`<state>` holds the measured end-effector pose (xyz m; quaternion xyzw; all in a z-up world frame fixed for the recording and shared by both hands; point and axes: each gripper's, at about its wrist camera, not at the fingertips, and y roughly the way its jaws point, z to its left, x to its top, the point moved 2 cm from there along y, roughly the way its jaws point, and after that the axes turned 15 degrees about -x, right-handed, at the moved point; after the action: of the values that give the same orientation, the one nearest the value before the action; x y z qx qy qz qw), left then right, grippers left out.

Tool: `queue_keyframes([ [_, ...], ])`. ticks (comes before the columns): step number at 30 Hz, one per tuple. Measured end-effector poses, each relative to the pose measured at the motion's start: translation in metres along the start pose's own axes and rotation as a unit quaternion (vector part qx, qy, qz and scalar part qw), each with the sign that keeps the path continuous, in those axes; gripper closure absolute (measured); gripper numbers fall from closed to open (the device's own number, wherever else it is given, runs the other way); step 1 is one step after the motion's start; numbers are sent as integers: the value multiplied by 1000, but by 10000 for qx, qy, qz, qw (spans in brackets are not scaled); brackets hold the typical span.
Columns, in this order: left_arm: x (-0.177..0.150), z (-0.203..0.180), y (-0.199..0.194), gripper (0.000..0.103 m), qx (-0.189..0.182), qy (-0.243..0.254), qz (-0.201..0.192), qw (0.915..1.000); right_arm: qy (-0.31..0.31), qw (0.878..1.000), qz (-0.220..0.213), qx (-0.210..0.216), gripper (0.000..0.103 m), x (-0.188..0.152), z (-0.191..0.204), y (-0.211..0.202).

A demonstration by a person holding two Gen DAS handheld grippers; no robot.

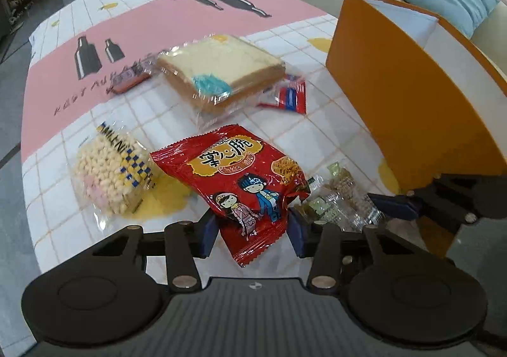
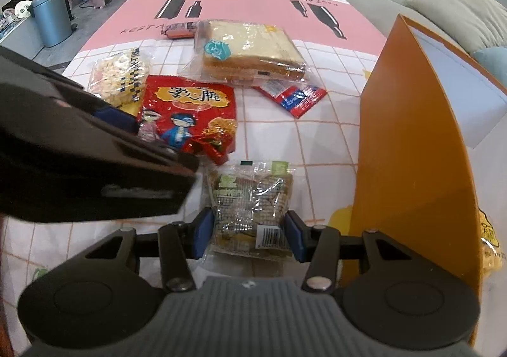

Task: Organize snacks

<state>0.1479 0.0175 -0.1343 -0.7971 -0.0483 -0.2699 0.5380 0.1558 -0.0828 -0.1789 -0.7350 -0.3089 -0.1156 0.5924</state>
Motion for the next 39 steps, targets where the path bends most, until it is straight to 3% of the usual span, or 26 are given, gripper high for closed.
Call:
queue_keyframes([
  [9,-38,3,-39,52,-339,-258,339,9985,-148,9992,289,218,57,-21,5,-20],
  [15,-59,-5,-62,52,-217,-188,272,9992,22,9980,418,476,58,-39,0,-38],
  [21,-71,-27,-76,53,-126,45,153,9998,108,9975,172,678,58,-46,0,-65],
  [25,-82,-34,-79,53,-324,28,284,9991,240,9973,166,678,58,-49,-5,-72],
  [31,-98,-18,-67,49,-614,-705,681,9933,553,9940,444,835,58,-66,-15,-71],
  [33,-99,-11,-65,42,-646,-928,739,9908,625,9932,481,852,58,-70,-17,-70],
  [37,-97,-5,-72,31,-573,-1191,492,9900,707,9924,406,917,58,-71,-18,-73],
  [39,-97,3,-73,30,-392,-1677,316,9846,709,9920,387,974,58,-72,-17,-73],
])
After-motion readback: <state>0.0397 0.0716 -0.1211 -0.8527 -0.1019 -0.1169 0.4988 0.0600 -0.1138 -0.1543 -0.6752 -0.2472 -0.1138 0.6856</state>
